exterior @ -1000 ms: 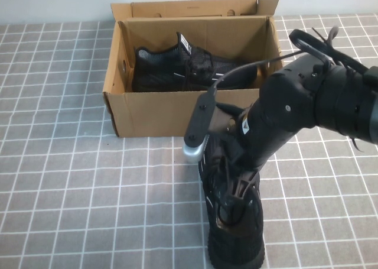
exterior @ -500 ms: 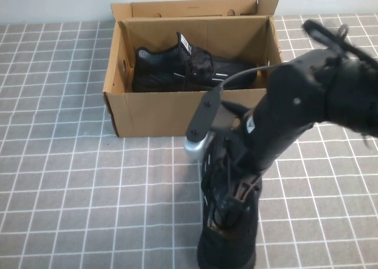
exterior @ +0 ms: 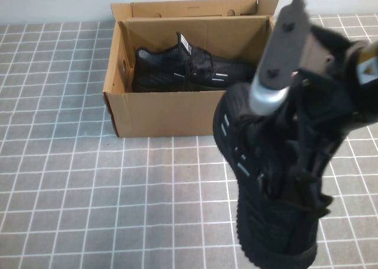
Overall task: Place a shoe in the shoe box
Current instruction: Pick up the shoe from the table, then hand over the shoe
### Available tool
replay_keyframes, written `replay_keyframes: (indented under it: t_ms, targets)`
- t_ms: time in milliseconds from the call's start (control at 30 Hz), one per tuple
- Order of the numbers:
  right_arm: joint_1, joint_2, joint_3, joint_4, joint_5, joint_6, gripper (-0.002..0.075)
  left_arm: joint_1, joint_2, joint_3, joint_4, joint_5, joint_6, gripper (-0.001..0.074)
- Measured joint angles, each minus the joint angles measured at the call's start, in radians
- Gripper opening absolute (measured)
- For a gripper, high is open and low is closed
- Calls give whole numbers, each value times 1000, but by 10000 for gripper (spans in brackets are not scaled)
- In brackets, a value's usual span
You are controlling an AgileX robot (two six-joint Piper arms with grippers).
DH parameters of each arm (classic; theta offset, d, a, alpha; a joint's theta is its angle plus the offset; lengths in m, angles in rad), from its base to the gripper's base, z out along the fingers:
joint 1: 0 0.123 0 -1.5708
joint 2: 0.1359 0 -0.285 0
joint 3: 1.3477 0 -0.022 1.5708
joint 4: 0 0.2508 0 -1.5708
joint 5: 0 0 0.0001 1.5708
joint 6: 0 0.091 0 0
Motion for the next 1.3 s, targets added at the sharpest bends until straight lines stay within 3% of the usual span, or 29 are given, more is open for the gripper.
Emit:
replay_keyframes:
  t_ms: [633, 833, 1033, 1133, 1300]
  targets:
    - [0, -35, -31, -2, 10, -16, -1, 0, 0, 0, -6, -46, -14, -2]
    - [0, -34, -31, 7, 4, -16, -1, 0, 0, 1, -273, -285, -196, -2]
    - [0, -14, -31, 16, 4, -16, -1, 0, 0, 1, -381, -395, -271, -2]
    - [0, -3, -31, 18, 2, -16, -1, -5, 0, -8, -409, -350, -281, -2]
    - [0, 15, -33, 20, 0, -16, -1, -41, 71, -138, -428, -113, -253, -2]
